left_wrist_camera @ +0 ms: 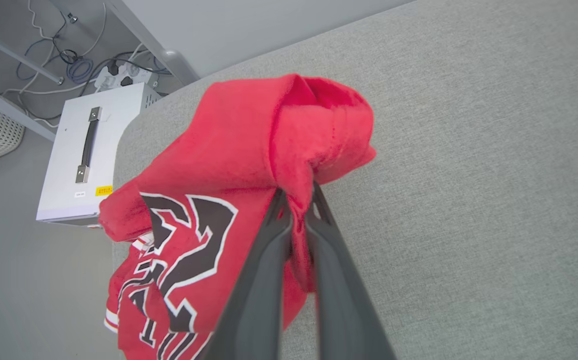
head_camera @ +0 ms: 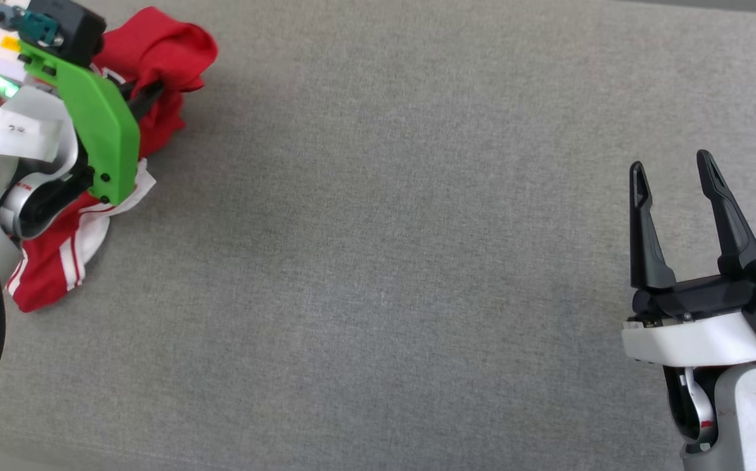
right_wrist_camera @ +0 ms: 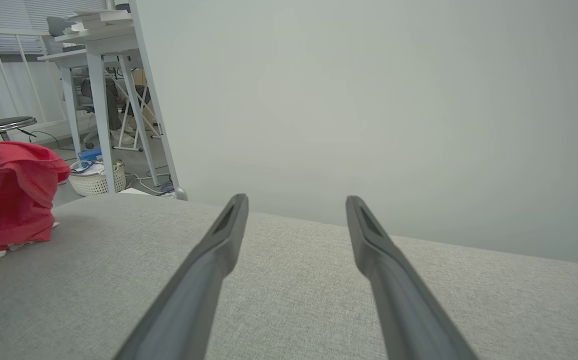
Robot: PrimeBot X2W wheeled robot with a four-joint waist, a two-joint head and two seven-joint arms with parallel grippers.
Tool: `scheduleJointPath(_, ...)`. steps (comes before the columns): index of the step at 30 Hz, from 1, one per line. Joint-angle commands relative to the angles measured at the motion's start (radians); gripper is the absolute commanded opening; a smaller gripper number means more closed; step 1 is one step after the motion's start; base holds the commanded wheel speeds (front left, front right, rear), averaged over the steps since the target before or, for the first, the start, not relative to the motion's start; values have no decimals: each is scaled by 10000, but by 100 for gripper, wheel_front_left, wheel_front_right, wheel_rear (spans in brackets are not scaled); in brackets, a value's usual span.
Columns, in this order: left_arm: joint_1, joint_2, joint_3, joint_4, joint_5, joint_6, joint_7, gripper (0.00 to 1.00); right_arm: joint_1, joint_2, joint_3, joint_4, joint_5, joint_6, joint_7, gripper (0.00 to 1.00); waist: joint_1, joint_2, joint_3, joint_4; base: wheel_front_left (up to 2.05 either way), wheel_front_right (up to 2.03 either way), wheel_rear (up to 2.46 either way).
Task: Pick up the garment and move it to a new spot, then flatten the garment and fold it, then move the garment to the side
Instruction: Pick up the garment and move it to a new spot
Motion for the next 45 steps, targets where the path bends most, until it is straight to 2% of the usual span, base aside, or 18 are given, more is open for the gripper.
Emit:
scheduleJointPath(1, -296, 37, -102, -191, 154, 19, -104, 0, 113, -32, -14, 37, 158, -6, -92, 100, 1, 0, -416, -169, 0, 0, 0)
scheduleJointPath(6, -716, -158, -421, -815, 421, 19, -229, 0, 259, -32, -96, 56, 519, -6, -92, 100, 1, 0, -618, -707, 0, 0, 0)
scheduleJointPath(11, -1315, -724, -924, -1437, 753, 19, -239, 0, 313, -32, -248, 73, 813, -6, -92, 100, 1, 0, -585, -1419, 0, 0, 0)
scheduleJointPath(20, -2520, -2224, -2345, -2138, 1007, 19, -583, 0, 357, -32, -481, 114, 1302, -6, -92, 100, 1, 0, -568, -2588, 0, 0, 0)
scheduleJointPath(29, -3088, -4073, -3751, -2378, 827, 19, -1203, 0, 444, -32, -949, 122, 1661, -6, -92, 100, 1, 0, -461, -3083, 0, 0, 0)
scheduleJointPath(32, -2590, -4653, -3877, -2389, 805, 19, -1196, 0, 403, -32, -1109, 111, 1677, -6, -92, 100, 1, 0, -387, -3121, 0, 0, 0)
scheduleJointPath(34, -1882, -4943, -3890, -2422, 1086, 19, -781, 0, 364, -32, -1161, 95, 1693, -6, -92, 100, 1, 0, -317, -3149, 0, 0, 0)
scheduleJointPath(45, 2174, -5526, -3897, -2236, 2503, 19, 865, 0, 90, -32, -1196, 65, 1614, -6, -92, 100, 1, 0, 147, -3142, 0, 0, 0)
